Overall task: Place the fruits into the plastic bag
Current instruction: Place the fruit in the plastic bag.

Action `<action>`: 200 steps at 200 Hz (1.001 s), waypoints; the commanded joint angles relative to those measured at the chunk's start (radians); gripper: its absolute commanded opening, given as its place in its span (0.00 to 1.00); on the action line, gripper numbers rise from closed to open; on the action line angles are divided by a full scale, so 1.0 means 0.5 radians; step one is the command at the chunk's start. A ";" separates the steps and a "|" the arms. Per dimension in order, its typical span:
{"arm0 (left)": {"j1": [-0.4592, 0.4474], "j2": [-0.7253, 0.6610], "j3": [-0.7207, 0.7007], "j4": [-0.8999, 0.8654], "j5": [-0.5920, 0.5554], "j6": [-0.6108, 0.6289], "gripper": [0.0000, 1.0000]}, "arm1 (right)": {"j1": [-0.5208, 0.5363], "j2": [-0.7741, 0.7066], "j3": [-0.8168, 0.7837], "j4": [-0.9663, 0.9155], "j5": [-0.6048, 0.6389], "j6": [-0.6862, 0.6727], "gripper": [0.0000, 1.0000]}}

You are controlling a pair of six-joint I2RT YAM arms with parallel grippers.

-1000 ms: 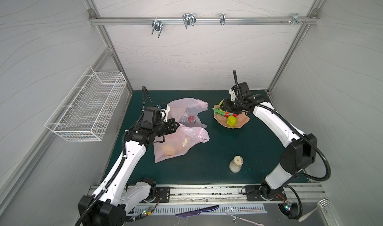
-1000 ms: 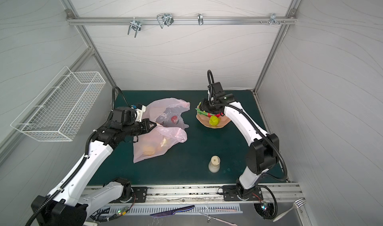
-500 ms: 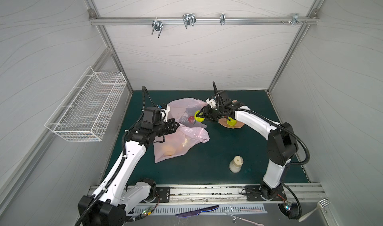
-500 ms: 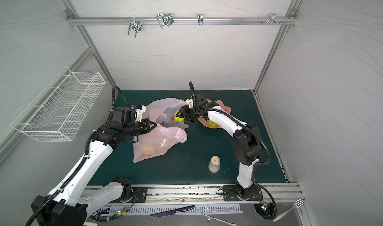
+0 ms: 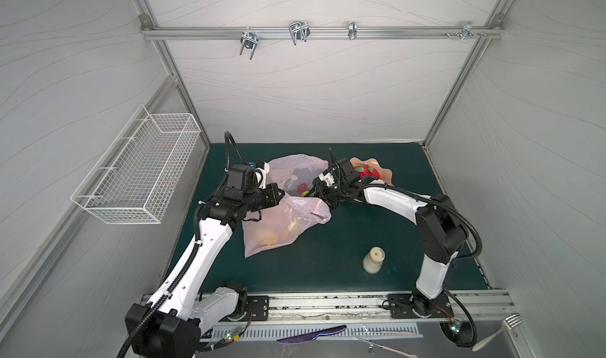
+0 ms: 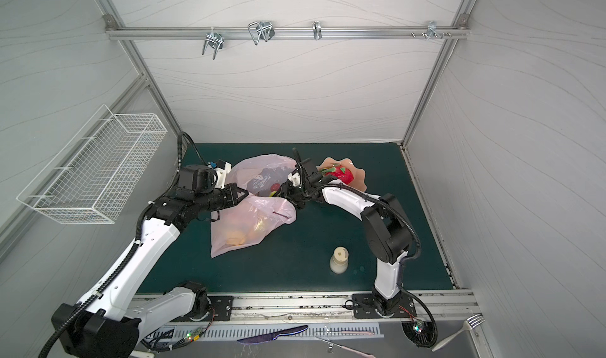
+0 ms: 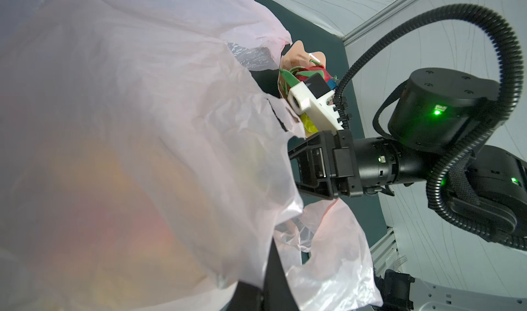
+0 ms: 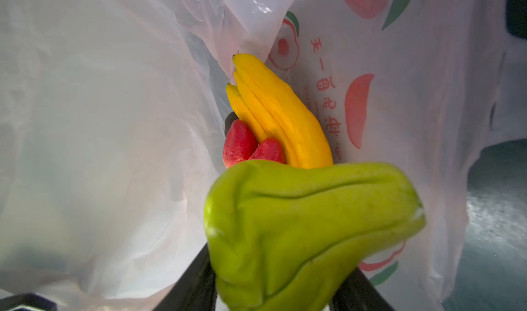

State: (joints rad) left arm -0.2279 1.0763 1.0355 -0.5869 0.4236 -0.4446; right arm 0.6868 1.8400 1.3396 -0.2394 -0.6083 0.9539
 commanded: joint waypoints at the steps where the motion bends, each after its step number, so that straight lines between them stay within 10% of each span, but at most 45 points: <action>1: 0.011 0.003 0.086 0.102 0.022 0.001 0.00 | 0.005 0.077 0.090 0.093 -0.056 0.066 0.56; 136: 0.009 -0.012 0.086 -0.051 -0.139 0.102 0.00 | 0.212 0.816 0.860 0.365 -0.164 0.522 0.60; 200: 0.011 -0.034 0.075 -0.075 -0.170 0.131 0.00 | 0.292 1.011 1.075 0.501 -0.300 0.660 0.86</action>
State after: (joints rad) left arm -0.2279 1.0756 1.0531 -0.6266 0.3561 -0.4023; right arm 0.8108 2.3272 1.8378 -0.0341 -0.7116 1.2434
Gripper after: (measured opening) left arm 0.048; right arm 0.756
